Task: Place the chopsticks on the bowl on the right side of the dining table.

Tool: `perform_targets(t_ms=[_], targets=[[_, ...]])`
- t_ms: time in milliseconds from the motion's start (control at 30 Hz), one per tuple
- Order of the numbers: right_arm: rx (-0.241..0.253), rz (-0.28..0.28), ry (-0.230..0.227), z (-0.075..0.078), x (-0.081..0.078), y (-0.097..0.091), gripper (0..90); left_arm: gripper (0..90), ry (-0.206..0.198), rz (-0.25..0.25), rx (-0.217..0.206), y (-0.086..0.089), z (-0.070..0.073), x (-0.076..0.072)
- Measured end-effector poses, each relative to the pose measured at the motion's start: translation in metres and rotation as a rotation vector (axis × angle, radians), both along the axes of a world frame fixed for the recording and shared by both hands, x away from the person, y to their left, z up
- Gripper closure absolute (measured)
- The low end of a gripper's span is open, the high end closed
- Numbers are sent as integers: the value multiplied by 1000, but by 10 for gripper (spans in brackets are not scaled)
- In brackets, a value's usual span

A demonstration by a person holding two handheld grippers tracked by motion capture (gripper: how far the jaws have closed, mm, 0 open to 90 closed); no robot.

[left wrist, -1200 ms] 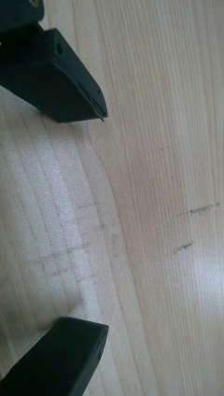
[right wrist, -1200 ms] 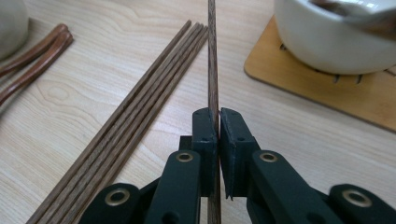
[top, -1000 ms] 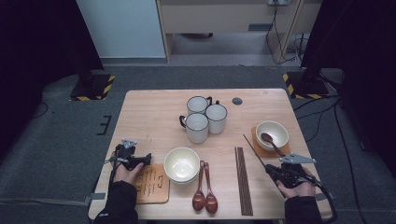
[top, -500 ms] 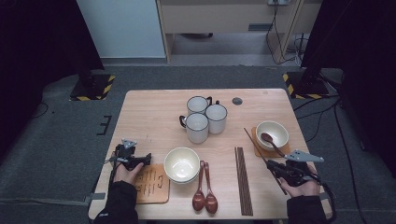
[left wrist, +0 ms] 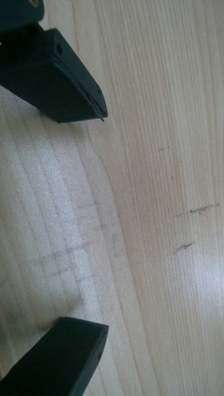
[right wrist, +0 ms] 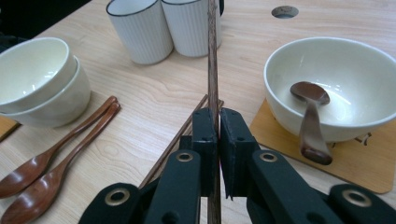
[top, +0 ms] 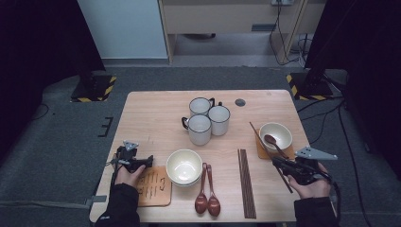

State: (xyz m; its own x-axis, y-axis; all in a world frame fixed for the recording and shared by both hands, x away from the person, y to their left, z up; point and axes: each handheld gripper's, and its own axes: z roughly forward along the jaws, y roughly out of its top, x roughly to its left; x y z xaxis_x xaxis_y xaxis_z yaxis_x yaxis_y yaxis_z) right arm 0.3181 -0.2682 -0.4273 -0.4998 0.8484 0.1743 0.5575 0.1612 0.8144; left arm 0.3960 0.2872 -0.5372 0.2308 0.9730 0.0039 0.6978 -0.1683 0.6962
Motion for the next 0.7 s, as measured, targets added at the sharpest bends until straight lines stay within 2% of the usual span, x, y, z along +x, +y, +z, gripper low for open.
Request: perform_targets(t_ms=[700], targets=[[31,-9,-42,28,18,-7,851,0,0,0,0,0,0,0]])
